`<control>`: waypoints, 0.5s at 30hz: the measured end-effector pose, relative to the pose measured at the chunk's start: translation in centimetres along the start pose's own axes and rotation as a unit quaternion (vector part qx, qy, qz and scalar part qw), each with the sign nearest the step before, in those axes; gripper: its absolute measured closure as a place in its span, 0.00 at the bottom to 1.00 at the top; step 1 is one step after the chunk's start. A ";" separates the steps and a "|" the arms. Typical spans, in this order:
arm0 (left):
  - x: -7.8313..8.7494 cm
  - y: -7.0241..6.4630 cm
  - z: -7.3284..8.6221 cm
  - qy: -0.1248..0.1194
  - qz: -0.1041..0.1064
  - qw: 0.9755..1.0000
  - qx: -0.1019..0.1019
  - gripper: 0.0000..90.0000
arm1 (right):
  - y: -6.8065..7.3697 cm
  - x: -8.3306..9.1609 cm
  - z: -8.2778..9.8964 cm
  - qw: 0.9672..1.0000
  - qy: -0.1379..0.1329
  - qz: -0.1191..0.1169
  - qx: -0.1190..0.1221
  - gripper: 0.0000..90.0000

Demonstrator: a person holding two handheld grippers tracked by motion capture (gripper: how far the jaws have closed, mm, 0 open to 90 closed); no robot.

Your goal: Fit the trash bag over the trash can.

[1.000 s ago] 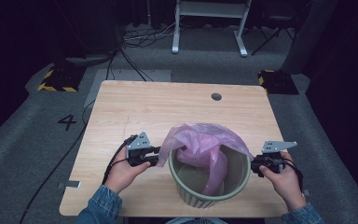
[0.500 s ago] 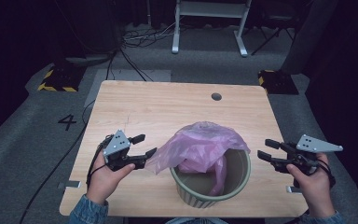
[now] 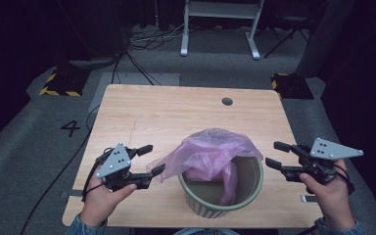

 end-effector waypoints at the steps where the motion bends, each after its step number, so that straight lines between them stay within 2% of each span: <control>1: 0.0 -0.3 0.0 -0.003 0.012 1.000 0.001 0.35 | 0.3 -0.9 -0.1 1.000 0.008 -0.009 0.004 0.39; 2: 0.0 -0.8 0.0 -0.004 0.029 1.000 0.000 0.35 | 0.4 -1.3 -0.2 1.000 0.013 -0.013 0.009 0.39; 5: -0.2 -1.1 0.1 0.002 0.037 0.999 -0.005 0.35 | 0.6 -2.1 -0.3 0.999 0.021 -0.018 0.016 0.39; 6: -0.4 -1.3 0.2 0.004 0.041 0.999 -0.006 0.35 | 0.5 -2.7 -0.4 0.999 0.026 -0.019 0.020 0.45; 7: -0.5 -1.4 0.2 0.005 0.044 0.999 -0.008 0.35 | 0.5 -2.9 -0.5 0.999 0.030 -0.023 0.024 0.57; 8: -0.7 -1.5 0.3 0.005 0.048 0.999 -0.007 0.35 | 0.5 -2.9 -0.5 0.999 0.030 -0.023 0.024 0.57; 9: -1.0 -1.8 0.4 0.007 0.053 0.999 -0.010 0.35 | 0.7 -3.1 -0.6 0.998 0.040 -0.035 0.028 0.73; 11: -1.1 -1.9 0.5 0.010 0.057 0.998 -0.011 0.35 | 0.7 -3.1 -0.6 0.998 0.043 -0.027 0.034 0.76; 13: -1.2 -2.2 0.8 0.014 0.065 0.998 -0.010 0.35 | 0.8 -2.7 -0.8 0.998 0.041 -0.018 0.043 0.90; 14: -1.3 -2.4 0.9 0.016 0.069 0.997 -0.010 0.35 | 1.0 -2.4 -0.9 0.998 0.038 -0.021 0.045 0.96; 15: -1.3 -2.5 1.0 0.017 0.071 0.997 -0.011 0.35 | 1.2 -2.1 -0.9 0.998 0.037 -0.029 0.043 0.97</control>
Point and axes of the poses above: each handheld gripper's, and its own axes: x roughly backward along the jaws, z roughly out of its underside, y roughly to its left, the point moved 6 cm from there along -x, roughly forward along the jaws, and after that the axes turned 9 degrees about -z, right-handed, at the moved point
